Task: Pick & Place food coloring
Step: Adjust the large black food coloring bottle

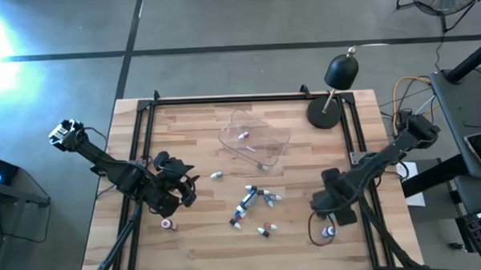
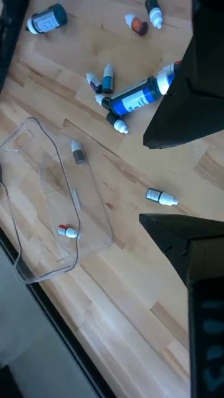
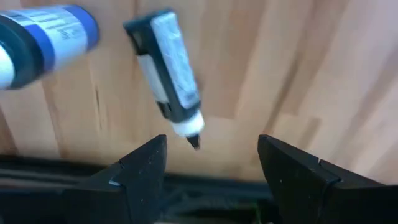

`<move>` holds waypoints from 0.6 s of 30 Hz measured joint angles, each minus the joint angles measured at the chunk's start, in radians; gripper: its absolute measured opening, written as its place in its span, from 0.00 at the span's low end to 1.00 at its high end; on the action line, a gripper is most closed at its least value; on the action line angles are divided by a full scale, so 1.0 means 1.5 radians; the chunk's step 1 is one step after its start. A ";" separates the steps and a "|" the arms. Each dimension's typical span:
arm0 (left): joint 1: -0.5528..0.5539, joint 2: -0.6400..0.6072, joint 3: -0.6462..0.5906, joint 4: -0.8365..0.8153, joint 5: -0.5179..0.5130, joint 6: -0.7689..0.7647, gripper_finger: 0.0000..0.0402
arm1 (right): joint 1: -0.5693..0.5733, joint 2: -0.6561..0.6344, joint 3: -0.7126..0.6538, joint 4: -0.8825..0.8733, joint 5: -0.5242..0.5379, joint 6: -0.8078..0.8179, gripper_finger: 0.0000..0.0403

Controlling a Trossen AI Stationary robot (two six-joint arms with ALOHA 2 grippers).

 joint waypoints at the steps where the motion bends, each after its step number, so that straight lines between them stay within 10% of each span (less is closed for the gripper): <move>1: 0.000 0.000 0.000 0.000 0.002 -0.005 0.39 | 0.010 -0.002 -0.014 0.029 0.000 0.003 0.61; 18: 0.001 0.000 0.000 0.003 0.005 -0.102 0.39 | 0.083 -0.066 -0.174 0.167 0.018 0.070 0.61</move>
